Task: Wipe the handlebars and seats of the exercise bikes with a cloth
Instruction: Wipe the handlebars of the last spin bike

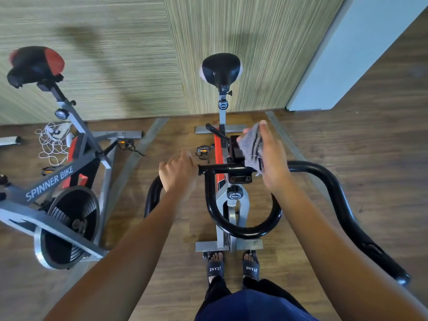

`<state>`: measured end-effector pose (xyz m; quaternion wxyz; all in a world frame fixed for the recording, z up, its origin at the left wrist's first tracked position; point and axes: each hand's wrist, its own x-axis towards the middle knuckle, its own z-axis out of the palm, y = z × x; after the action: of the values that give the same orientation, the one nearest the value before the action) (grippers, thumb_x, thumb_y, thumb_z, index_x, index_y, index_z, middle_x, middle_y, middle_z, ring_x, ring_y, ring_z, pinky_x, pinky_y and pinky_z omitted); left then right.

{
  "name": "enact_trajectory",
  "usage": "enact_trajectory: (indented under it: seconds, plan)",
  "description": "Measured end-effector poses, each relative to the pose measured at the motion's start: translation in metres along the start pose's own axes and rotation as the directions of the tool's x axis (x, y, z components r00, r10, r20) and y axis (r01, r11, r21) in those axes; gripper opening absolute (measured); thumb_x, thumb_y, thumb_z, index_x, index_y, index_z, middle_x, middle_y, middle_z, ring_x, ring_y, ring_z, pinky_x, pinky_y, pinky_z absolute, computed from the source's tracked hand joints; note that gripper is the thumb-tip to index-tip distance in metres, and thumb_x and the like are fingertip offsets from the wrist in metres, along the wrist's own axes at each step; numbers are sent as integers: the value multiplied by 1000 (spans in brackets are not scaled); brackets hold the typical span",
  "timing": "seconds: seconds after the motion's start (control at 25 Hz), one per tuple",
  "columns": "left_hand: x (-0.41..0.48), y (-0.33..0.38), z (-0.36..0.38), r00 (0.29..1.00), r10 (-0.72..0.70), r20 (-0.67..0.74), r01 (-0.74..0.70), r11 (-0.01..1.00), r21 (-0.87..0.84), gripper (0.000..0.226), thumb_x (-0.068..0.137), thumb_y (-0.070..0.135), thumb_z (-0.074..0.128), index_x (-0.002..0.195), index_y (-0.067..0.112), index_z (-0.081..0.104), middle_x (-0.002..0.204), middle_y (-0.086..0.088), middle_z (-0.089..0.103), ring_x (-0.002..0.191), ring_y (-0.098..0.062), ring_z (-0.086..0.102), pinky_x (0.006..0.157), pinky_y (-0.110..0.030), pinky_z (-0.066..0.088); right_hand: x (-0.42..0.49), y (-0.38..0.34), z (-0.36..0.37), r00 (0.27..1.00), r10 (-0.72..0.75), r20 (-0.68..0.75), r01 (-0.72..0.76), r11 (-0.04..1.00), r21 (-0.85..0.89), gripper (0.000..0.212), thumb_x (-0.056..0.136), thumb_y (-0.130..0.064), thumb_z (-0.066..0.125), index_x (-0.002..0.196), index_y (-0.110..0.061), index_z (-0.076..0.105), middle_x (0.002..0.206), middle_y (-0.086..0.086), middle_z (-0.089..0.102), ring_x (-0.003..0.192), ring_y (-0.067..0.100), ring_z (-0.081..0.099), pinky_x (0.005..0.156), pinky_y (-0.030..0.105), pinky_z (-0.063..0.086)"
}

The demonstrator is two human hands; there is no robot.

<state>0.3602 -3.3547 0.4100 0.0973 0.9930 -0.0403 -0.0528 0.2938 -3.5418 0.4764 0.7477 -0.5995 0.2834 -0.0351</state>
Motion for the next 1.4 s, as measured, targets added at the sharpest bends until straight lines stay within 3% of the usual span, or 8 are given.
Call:
enact_trajectory:
  seconds: [0.12, 0.24, 0.32, 0.44, 0.6, 0.76, 1.04, 1.4]
  plan:
    - [-1, 0, 0, 1000, 13, -9, -13, 1000, 3, 33, 103, 25, 27, 100, 18, 59, 68, -2, 65, 61, -24, 51, 76, -36, 35, -11, 1, -11, 953, -225, -203, 165, 948, -273, 47, 104, -50, 36, 90, -16, 65, 79, 1, 69, 71, 18, 67, 72, 43, 60]
    - [-2, -2, 1, 999, 40, -23, -40, 999, 13, 33, 103, 24, 28, 98, 17, 59, 57, 2, 53, 55, -22, 48, 71, -34, 35, -11, 45, 2, 919, -392, -54, 115, 395, -911, 56, 104, -50, 16, 118, -21, 61, 118, 5, 64, 115, 25, 60, 108, 52, 42]
    - [-3, -3, 1, 997, 63, -47, -62, 998, 21, 34, 104, 25, 29, 95, 15, 60, 52, 4, 44, 51, -22, 46, 67, -33, 34, -15, 75, 24, 943, -331, -20, 27, 137, -990, 75, 101, -57, 9, 152, -8, 34, 156, 13, 38, 147, 30, 31, 123, 48, 10]
    - [-2, -3, 4, 993, 82, -90, -80, 997, 23, 36, 104, 25, 30, 91, 13, 61, 49, 5, 37, 50, -23, 44, 64, -33, 33, -15, 88, 47, 948, -307, -81, -28, 174, -984, 76, 102, -55, 12, 156, -2, 21, 160, 16, 31, 150, 33, 23, 123, 51, 7]
    - [-2, -4, 4, 991, 100, -92, -99, 995, 9, 33, 104, 22, 33, 91, 12, 62, 48, 5, 35, 46, -21, 38, 62, -32, 33, -13, 83, 12, 939, -343, -17, 1, 53, -999, 69, 105, -51, 13, 158, -7, 12, 162, 13, 25, 153, 30, 14, 124, 48, -1]
    - [-3, -5, 1, 992, 97, -80, -96, 995, 16, 30, 103, 21, 33, 92, 14, 60, 47, 5, 31, 41, -14, 28, 62, -31, 31, -8, 75, 18, 956, -281, -81, -49, 121, -992, 67, 105, -49, 12, 157, -8, 16, 162, 10, 24, 153, 27, 9, 123, 47, -6]
    - [-3, -6, 0, 995, 83, -49, -85, 996, -22, 33, 103, 22, 31, 91, 13, 60, 48, 5, 38, 42, -14, 32, 63, -32, 35, 7, 51, -31, 980, -198, -23, -24, -1, -1000, 54, 107, -44, 15, 141, -13, 43, 146, 3, 44, 145, 21, 25, 124, 50, -5]
    - [-3, -1, -1, 999, 42, -27, -42, 999, 8, 30, 102, 21, 31, 91, 14, 58, 49, 4, 38, 44, -15, 30, 67, -33, 33, 6, 54, -20, 975, -220, -7, -12, -20, -1000, 58, 106, -48, 16, 136, -10, 48, 137, 7, 50, 139, 25, 34, 123, 48, -1]
